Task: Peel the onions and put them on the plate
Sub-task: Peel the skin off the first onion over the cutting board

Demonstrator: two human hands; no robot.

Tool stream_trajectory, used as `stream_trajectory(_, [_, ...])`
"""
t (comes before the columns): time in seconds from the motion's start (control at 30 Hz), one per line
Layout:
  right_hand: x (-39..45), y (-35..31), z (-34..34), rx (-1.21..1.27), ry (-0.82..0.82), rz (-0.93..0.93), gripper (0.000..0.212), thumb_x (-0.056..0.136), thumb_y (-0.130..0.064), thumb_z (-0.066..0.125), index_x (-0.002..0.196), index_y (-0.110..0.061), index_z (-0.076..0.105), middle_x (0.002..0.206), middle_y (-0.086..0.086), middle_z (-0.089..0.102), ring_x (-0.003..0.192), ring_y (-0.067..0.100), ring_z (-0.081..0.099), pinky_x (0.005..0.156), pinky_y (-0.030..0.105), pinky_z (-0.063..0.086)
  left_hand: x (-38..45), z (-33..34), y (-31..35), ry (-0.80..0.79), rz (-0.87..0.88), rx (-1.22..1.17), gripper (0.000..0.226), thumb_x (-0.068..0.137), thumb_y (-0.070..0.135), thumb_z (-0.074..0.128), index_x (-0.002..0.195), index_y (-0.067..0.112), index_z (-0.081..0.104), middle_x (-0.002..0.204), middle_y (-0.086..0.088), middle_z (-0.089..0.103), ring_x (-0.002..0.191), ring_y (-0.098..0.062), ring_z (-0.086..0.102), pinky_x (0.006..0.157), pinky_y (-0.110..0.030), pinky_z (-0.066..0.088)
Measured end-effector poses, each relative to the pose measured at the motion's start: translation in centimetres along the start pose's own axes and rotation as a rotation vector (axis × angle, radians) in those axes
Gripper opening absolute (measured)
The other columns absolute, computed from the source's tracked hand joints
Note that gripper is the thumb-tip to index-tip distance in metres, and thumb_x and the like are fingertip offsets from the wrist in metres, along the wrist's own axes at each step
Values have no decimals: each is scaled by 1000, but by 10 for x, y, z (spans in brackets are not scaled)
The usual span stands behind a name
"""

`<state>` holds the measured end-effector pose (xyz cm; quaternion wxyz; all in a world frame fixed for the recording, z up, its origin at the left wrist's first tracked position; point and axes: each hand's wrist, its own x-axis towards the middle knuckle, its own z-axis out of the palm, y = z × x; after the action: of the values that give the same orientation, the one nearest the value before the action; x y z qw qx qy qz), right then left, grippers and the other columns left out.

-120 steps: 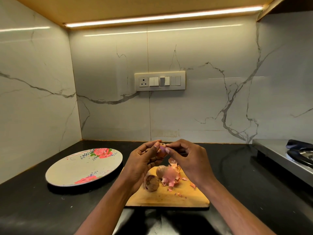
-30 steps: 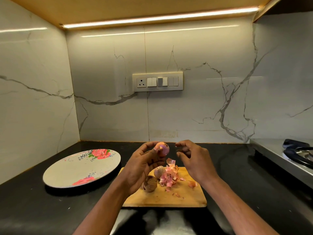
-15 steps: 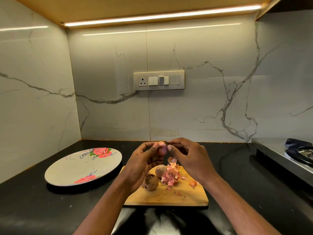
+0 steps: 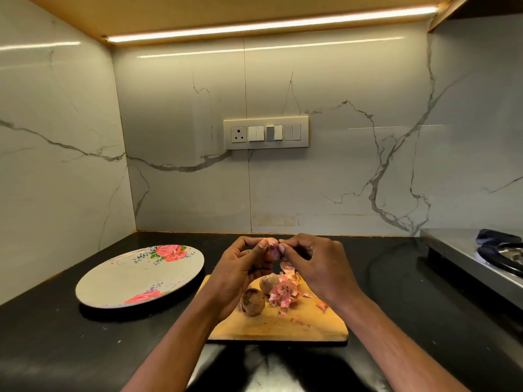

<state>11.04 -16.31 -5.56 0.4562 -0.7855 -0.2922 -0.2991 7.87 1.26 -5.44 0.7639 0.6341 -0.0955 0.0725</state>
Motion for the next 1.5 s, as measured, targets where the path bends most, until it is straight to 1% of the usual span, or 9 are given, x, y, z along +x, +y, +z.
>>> stream_trajectory(0.37, [0,2,3,62,49,54,7,90,-20,74,95,-18,78,79,-12,73,76,-1,69,68,15,57,0,0,-2,-14,-6,-18,41,83,32,63,116,8,63,97,-10,72,87,-19,66,78,-28,58])
stream_trajectory(0.5, [0,1,2,133,13,84,11,93,-26,70,100,-21,76,83,-10,75,76,1,72,71,22,60,1,-1,-1,-3,-3,-44,42,83,31,63,118,9,63,94,-7,74,86,-17,67,79,-30,57])
stream_trajectory(0.63, [-1,0,1,85,-14,51,22,88,-38,73,104,-23,78,88,-15,75,82,-1,70,71,19,59,0,-1,1,-2,10,-39,42,83,29,64,120,9,62,92,-6,76,83,-13,71,77,-29,56])
stream_trajectory(0.9, [-2,1,2,40,11,-3,15,90,-33,73,100,-24,79,82,-16,74,78,1,70,67,25,58,0,-1,1,-4,9,-29,40,83,29,63,118,8,63,93,-6,76,83,-13,70,76,-29,55])
stream_trajectory(1.13, [-4,1,7,13,57,-10,6,90,-22,74,92,-18,78,77,-13,72,77,-1,68,64,10,52,1,-1,-2,10,3,4,44,82,33,64,118,8,62,99,-11,72,87,-19,66,77,-29,56])
stream_trajectory(1.27, [-2,3,7,21,88,24,5,89,-20,74,93,-17,76,79,-13,72,78,-3,68,66,12,55,1,0,-2,-2,-3,-2,42,83,33,64,117,8,62,99,-12,71,84,-18,65,76,-28,56])
stream_trajectory(1.4, [0,3,4,115,58,87,10,93,-25,70,101,-21,75,84,-11,74,77,2,71,71,22,61,1,-1,-1,10,-8,-19,43,86,29,62,122,8,60,109,-17,68,85,-19,66,77,-28,57])
stream_trajectory(1.43, [0,2,3,136,38,90,11,93,-27,69,102,-24,75,86,-12,74,79,0,71,72,21,60,1,-1,-1,14,-9,-23,41,88,28,61,124,8,59,112,-19,66,86,-19,66,78,-28,57])
stream_trajectory(1.5, [0,-1,1,121,4,65,14,90,-32,71,103,-28,74,89,-18,72,84,-5,68,73,13,56,1,-2,0,22,-7,-23,39,90,26,61,125,9,59,117,-21,66,89,-21,66,80,-30,58])
